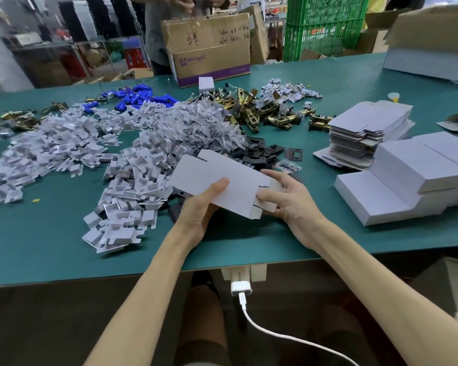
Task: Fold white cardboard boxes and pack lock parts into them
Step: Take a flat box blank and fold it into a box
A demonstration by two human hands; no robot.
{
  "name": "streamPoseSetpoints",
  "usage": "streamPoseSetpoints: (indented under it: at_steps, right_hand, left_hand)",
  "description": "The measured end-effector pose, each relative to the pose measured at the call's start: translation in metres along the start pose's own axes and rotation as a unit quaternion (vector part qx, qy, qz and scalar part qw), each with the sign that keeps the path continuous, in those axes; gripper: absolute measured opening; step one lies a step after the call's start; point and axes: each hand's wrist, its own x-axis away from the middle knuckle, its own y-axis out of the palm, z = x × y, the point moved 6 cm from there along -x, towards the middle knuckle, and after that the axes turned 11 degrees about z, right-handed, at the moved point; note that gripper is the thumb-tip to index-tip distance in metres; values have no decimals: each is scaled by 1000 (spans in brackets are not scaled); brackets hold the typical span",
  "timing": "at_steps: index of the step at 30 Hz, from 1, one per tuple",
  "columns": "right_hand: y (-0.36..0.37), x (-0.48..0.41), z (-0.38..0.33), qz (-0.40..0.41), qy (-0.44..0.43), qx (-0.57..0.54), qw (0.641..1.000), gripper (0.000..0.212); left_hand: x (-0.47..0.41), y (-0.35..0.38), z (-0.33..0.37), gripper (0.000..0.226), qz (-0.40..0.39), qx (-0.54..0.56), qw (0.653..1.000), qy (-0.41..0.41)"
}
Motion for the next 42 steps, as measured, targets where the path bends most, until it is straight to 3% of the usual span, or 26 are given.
streamPoseSetpoints:
  at_steps: [7,11,16,20,24,28,31,36,42]
  right_hand:
    - [-3,3,0,-5,-5,-11,1000,43]
    - [-1,4,2,15,-15,12,1000,42]
    - [-3,4,0,-2,4,-2,1000,39]
    - [-6,4,1,-17,16,-22,999,44]
    - [-5,4,1,-23,11,-10,1000,46]
    - [0,8,-1,-26,-34,55,998,52]
    - [5,11,-2,-18,-95,134,986,46]
    - [9,16,-4,-30,-143,169,975,35]
    - [23,24,-4,-17,-255,307,917,32]
  left_hand:
    - [1,2,1,67,-28,-9,1000,5]
    - [7,11,7,59,-143,9,990,4]
    - [17,13,15,87,-215,23,976,-20]
    - [22,15,13,92,-241,0,970,-12]
    - [28,21,17,114,-245,-119,961,40]
    - [22,15,19,113,-219,-14,976,13]
    - [20,16,19,118,-206,-1,978,14]
    - [15,12,17,121,-170,14,985,-9]
    - [16,13,15,109,-150,13,988,-21]
